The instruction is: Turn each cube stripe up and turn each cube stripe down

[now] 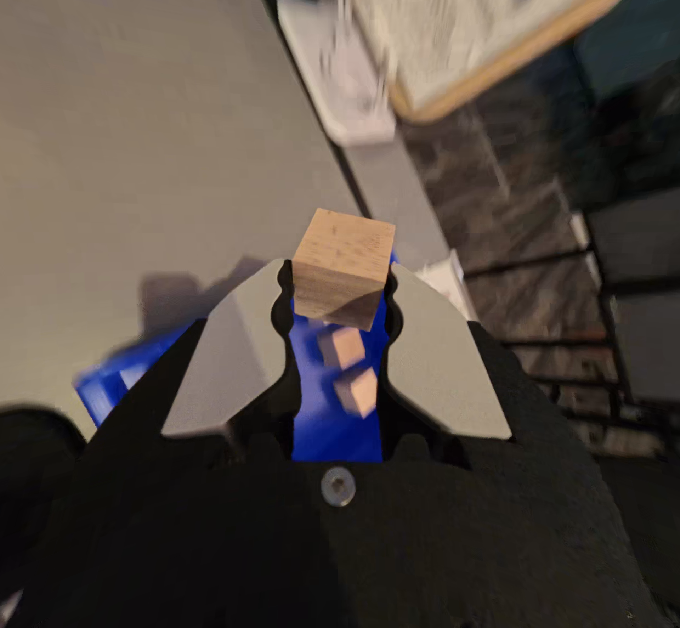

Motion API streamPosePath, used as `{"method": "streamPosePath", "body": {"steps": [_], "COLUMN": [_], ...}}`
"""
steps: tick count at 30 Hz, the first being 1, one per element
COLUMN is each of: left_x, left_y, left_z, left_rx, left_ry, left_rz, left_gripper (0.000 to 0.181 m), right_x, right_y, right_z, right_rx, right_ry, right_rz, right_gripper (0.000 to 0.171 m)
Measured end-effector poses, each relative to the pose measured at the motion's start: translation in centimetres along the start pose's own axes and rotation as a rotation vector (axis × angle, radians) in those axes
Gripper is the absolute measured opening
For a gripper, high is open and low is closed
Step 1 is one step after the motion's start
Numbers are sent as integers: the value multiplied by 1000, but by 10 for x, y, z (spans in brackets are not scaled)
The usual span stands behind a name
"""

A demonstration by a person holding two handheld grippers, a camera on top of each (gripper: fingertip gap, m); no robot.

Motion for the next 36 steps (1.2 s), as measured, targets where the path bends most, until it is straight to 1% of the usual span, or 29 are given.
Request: {"method": "streamPosePath", "body": {"steps": [2,3,4,5,7,10,13,17,23,26,29,33,36], "left_x": [2,3,4,4,4,3,1,-3,-6,-7,-8,-2,16], "left_y": [0,0,0,0,0,1,4,7,11,12,13,10,0], "left_z": [0,0,-1,-1,-1,0,-2,-3,1,1,1,6,12], "left_rx": [24,37,45,47,49,71,106,138,144,147,154,135,53], "left_ry": [6,8,8,7,9,39,61,79,101,105,108,118,69], "left_rz": [-11,-16,-17,-16,-13,-22,-25,-35,-60,-72,-80,-104,-140], "left_gripper": [49,49,49,48,47,46,47,46,46,47,47,47,48], "right_x": [-11,-19,-27,-37,-56,-75,-83,-91,-99,-104,-105,-97,-78], "right_y": [55,75,88,97,108,125,128,125,126,132,138,123,111], "right_z": [4,3,2,1,-9,-20,-30,-42,-44,-44,-44,-34,-23], "right_rx": [-23,-26,-22,-28,-102,-99,-63,-76,-101,-99,-113,-110,-97], "right_ry": [-73,-119,-153,-186,-304,-400,-465,-556,-579,-561,-561,-500,-418], "right_rz": [-220,-317,-376,-398,-400,-489,-525,-551,-514,-509,-530,-436,-404], "right_gripper": [48,48,48,48,48,48,47,47,47,46,49,56,58]}}
Point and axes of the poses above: each gripper's, where its closed fingertips meet, x back along the fingers, y out of its underside, z = x × y across the jaws, the point moved 7 cm from there along x, back along the fingers, and after that the axes turned 12 degrees about z, right-handed, at the moved point
